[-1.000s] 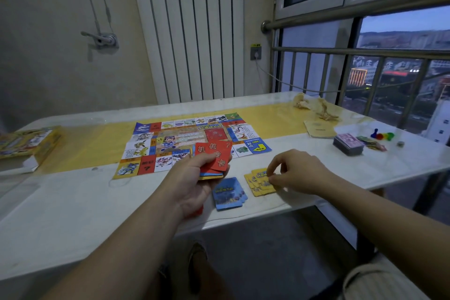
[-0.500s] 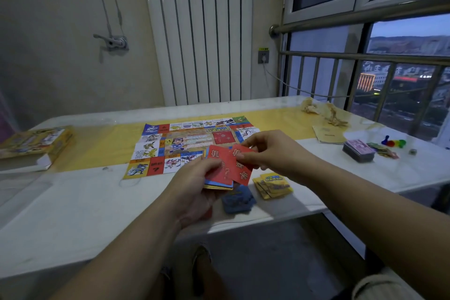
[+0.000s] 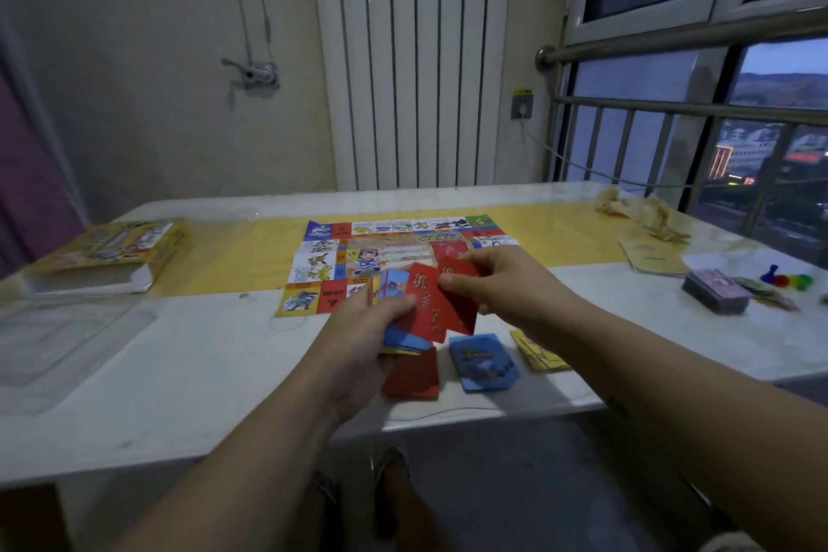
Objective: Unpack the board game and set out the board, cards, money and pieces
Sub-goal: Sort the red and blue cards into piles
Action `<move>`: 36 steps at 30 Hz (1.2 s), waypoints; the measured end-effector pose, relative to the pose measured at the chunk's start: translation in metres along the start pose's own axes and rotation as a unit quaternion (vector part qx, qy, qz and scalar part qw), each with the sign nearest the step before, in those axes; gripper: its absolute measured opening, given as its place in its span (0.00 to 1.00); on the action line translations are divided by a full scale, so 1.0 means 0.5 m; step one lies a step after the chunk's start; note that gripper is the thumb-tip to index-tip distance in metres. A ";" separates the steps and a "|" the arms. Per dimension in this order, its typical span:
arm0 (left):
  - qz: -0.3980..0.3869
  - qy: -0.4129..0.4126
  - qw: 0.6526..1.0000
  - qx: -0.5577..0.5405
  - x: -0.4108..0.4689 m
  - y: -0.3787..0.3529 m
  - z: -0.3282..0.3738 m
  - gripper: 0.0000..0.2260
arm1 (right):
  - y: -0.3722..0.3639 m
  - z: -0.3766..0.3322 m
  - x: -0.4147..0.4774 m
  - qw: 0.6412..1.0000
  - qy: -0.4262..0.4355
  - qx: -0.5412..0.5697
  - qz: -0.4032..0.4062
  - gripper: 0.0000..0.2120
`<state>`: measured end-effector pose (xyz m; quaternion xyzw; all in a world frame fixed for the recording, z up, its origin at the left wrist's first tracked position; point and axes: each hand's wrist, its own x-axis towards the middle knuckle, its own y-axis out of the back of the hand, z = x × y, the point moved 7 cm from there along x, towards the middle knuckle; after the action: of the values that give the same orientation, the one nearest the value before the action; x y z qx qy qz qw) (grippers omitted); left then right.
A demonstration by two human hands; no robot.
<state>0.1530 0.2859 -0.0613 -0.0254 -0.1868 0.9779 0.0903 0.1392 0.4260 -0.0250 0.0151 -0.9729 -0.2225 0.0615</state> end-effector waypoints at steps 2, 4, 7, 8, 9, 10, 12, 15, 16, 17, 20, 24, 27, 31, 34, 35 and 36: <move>0.003 -0.003 1.000 -0.011 -0.004 0.018 0.005 0.06 | -0.003 -0.002 0.007 1.000 -0.011 0.026 0.005 0.01; 0.021 -0.020 0.999 -0.016 -0.007 0.048 0.017 0.08 | -0.005 -0.003 0.015 0.998 -0.023 0.050 0.006 0.06; 0.050 -0.039 0.997 -0.043 -0.004 0.099 0.033 0.10 | -0.032 -0.010 0.013 0.999 -0.025 0.014 -0.023 0.07; 0.057 -0.039 0.996 -0.053 -0.003 0.112 0.036 0.11 | -0.049 -0.008 0.011 0.999 -0.028 0.001 -0.040 0.08; 0.067 -0.037 0.995 -0.064 -0.002 0.124 0.037 0.11 | -0.067 -0.006 0.008 0.998 -0.029 -0.015 -0.056 0.09; 0.077 -0.033 0.994 -0.073 -0.002 0.134 0.036 0.11 | -0.085 -0.002 0.005 0.996 -0.026 -0.042 -0.068 0.10; 0.092 -0.030 0.993 -0.074 -0.004 0.147 0.035 0.11 | -0.115 0.008 0.001 0.989 -0.008 -0.124 -0.077 0.12; 0.098 -0.024 0.992 -0.070 -0.009 0.153 0.031 0.09 | -0.129 0.025 0.003 0.935 0.024 -0.352 -0.045 0.18; 0.097 -0.020 0.993 -0.068 -0.011 0.152 0.028 0.08 | -0.128 0.020 0.002 0.910 0.045 -0.411 -0.022 0.20; 0.095 -0.016 0.993 -0.063 -0.012 0.151 0.024 0.09 | -0.123 0.008 0.001 0.903 0.076 -0.424 0.005 0.21; 0.075 -0.012 0.996 -0.044 -0.011 0.135 0.013 0.11 | -0.093 -0.040 -0.001 0.968 0.138 -0.203 0.051 0.14; 0.043 -0.011 0.999 -0.023 -0.009 0.095 0.007 0.13 | -0.093 -0.055 -0.002 0.994 0.079 -0.061 -0.040 0.09; -0.001 -0.006 0.999 -0.051 -0.011 0.065 0.009 0.11 | -0.075 -0.046 0.001 0.996 0.050 -0.047 -0.049 0.07; 0.000 -0.006 0.999 -0.039 -0.006 0.052 0.008 0.12 | -0.041 -0.035 -0.005 0.996 0.017 0.055 -0.066 0.08; 0.026 -0.021 0.999 -0.003 0.006 0.044 0.010 0.10 | -0.032 -0.023 -0.025 0.990 -0.019 0.042 -0.130 0.19; 0.028 -0.022 0.999 0.012 0.010 0.039 0.008 0.10 | -0.030 -0.023 -0.035 0.989 -0.014 -0.024 -0.147 0.22; 0.024 -0.025 0.999 0.031 0.013 0.031 0.006 0.10 | -0.028 -0.027 -0.044 0.982 0.005 -0.109 -0.157 0.24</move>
<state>0.1437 0.2717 -0.0643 -0.0031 -0.1580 0.9855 0.0625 0.1625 0.4090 -0.0214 0.1623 -0.9280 -0.3339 0.0316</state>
